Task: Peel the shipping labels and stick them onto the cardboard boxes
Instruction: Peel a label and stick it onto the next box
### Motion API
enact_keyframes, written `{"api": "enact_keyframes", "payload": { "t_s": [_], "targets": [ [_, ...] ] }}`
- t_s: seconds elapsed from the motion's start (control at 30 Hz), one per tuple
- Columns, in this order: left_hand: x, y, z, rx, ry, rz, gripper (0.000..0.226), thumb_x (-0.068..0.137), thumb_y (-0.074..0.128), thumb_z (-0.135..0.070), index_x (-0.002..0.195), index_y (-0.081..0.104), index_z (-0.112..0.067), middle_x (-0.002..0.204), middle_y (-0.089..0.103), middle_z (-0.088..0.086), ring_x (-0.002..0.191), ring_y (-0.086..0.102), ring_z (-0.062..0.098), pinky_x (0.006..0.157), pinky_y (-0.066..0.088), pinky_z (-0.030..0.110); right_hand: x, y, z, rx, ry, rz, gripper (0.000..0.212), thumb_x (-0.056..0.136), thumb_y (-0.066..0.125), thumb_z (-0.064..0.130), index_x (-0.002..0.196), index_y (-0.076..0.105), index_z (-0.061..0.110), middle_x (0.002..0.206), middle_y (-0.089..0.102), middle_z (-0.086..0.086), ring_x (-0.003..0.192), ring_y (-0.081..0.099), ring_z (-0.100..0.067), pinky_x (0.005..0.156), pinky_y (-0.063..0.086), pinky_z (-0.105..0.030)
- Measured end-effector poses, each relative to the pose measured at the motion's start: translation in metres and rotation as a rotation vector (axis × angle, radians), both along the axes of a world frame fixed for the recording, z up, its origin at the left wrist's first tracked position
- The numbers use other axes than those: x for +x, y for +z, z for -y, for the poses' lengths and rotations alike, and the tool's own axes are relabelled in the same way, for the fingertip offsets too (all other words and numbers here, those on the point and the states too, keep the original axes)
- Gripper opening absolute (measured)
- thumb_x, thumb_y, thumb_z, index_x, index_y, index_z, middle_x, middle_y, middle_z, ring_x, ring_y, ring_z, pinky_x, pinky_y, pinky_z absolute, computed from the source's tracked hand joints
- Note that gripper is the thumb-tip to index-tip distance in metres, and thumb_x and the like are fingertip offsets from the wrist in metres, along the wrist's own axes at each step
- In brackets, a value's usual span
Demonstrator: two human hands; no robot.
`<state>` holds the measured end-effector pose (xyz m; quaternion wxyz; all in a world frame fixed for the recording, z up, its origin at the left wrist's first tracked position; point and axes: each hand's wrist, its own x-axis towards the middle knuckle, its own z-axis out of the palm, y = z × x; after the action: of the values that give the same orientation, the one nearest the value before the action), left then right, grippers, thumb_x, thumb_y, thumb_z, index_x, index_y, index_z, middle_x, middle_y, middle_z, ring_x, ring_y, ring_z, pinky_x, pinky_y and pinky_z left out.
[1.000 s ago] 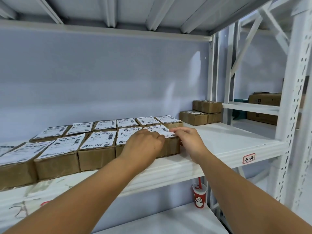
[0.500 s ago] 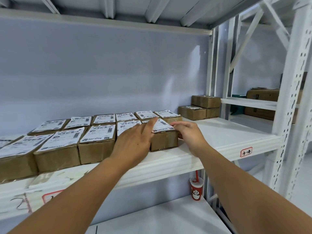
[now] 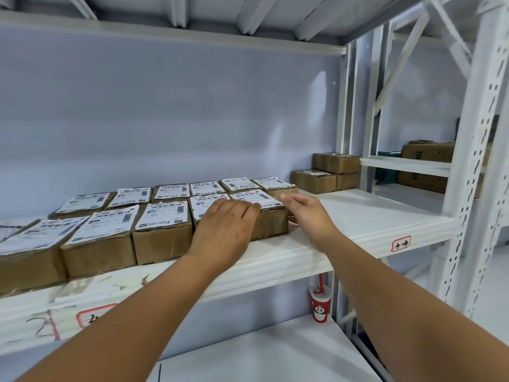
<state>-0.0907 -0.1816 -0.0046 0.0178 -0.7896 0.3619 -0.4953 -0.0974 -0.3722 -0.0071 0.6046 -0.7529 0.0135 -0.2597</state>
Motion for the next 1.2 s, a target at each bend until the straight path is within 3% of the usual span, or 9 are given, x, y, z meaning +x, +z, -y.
{"api": "enact_keyframes", "payload": {
  "t_s": [0.1, 0.17, 0.3, 0.4, 0.53, 0.67, 0.77, 0.97, 1.2],
  "targets": [
    [0.0, 0.004, 0.005, -0.023, -0.021, 0.011, 0.027, 0.075, 0.06, -0.018, 0.1, 0.068, -0.013, 0.088, 0.069, 0.001, 0.082, 0.064, 0.024, 0.081, 0.051, 0.034, 0.0, 0.001, -0.001, 0.049, -0.065, 0.017, 0.023, 0.089, 0.06, 0.039, 0.093, 0.073, 0.02, 0.092, 0.072, 0.0, 0.086, 0.065, -0.019, 0.088, 0.051, -0.036],
    [-0.006, 0.01, 0.019, -0.054, -0.032, -0.048, 0.033, 0.079, 0.043, -0.026, 0.099, 0.068, -0.015, 0.09, 0.069, -0.001, 0.085, 0.064, 0.022, 0.079, 0.051, 0.032, 0.0, 0.002, 0.0, 0.112, -0.097, 0.028, 0.015, 0.089, 0.059, 0.027, 0.082, 0.071, 0.021, 0.084, 0.071, -0.003, 0.077, 0.063, -0.02, 0.079, 0.05, -0.034],
    [-0.011, 0.036, 0.065, -0.028, -0.056, -0.238, 0.027, 0.089, 0.043, -0.021, 0.108, 0.062, -0.018, 0.108, 0.063, 0.001, 0.101, 0.057, 0.025, 0.074, 0.043, 0.033, 0.0, 0.014, 0.016, 0.294, -0.155, 0.044, 0.017, 0.088, 0.054, 0.009, 0.087, 0.067, 0.018, 0.087, 0.068, -0.005, 0.077, 0.063, -0.022, 0.073, 0.05, -0.031],
    [0.006, 0.062, 0.094, -0.024, -0.051, -0.486, 0.024, 0.092, 0.043, -0.023, 0.106, 0.061, -0.024, 0.108, 0.062, 0.0, 0.099, 0.055, 0.024, 0.071, 0.042, 0.031, 0.01, 0.024, 0.053, 0.02, -0.362, -0.01, 0.023, 0.089, 0.05, 0.015, 0.102, 0.067, 0.021, 0.1, 0.066, 0.002, 0.096, 0.062, -0.023, 0.091, 0.05, -0.037],
    [0.041, 0.077, 0.114, 0.056, -0.044, -0.72, 0.02, 0.091, 0.047, -0.027, 0.101, 0.064, -0.027, 0.109, 0.061, -0.001, 0.096, 0.056, 0.022, 0.083, 0.05, 0.035, 0.051, 0.032, 0.103, -0.412, -0.494, -0.216, 0.039, 0.089, 0.049, 0.016, 0.126, 0.057, 0.022, 0.12, 0.06, -0.001, 0.109, 0.056, -0.026, 0.092, 0.046, -0.033],
    [0.069, 0.065, 0.119, -0.028, -0.043, -0.822, 0.016, 0.087, 0.051, -0.028, 0.089, 0.067, -0.028, 0.105, 0.065, -0.002, 0.095, 0.059, 0.021, 0.086, 0.051, 0.035, 0.112, 0.031, 0.132, -0.931, -0.511, -0.352, 0.042, 0.088, 0.052, 0.022, 0.13, 0.05, 0.022, 0.126, 0.056, -0.008, 0.118, 0.048, -0.034, 0.095, 0.04, -0.039],
    [0.081, 0.059, 0.114, -0.152, -0.081, -0.858, 0.017, 0.086, 0.053, -0.023, 0.085, 0.07, -0.023, 0.094, 0.068, -0.003, 0.088, 0.063, 0.018, 0.08, 0.052, 0.028, 0.143, 0.038, 0.144, -1.151, -0.516, -0.42, 0.057, 0.092, 0.053, 0.025, 0.144, 0.033, 0.02, 0.145, 0.039, -0.008, 0.134, 0.027, -0.035, 0.105, 0.035, -0.046],
    [0.076, 0.055, 0.115, -0.121, -0.102, -0.848, 0.016, 0.085, 0.056, -0.021, 0.088, 0.071, -0.025, 0.096, 0.068, -0.005, 0.094, 0.06, 0.015, 0.082, 0.049, 0.025, 0.171, 0.037, 0.155, -1.196, -0.575, -0.49, 0.061, 0.092, 0.049, 0.033, 0.145, 0.026, 0.014, 0.143, 0.039, -0.015, 0.138, 0.02, -0.034, 0.108, 0.027, -0.048],
    [0.074, 0.053, 0.115, -0.136, -0.1, -0.83, 0.016, 0.086, 0.055, -0.021, 0.089, 0.07, -0.024, 0.094, 0.067, -0.004, 0.093, 0.059, 0.015, 0.078, 0.048, 0.023, 0.17, 0.03, 0.152, -1.216, -0.584, -0.432, 0.056, 0.086, 0.056, 0.046, 0.132, 0.047, 0.015, 0.135, 0.04, -0.013, 0.128, 0.029, -0.034, 0.103, 0.03, -0.046]
  ]
}}
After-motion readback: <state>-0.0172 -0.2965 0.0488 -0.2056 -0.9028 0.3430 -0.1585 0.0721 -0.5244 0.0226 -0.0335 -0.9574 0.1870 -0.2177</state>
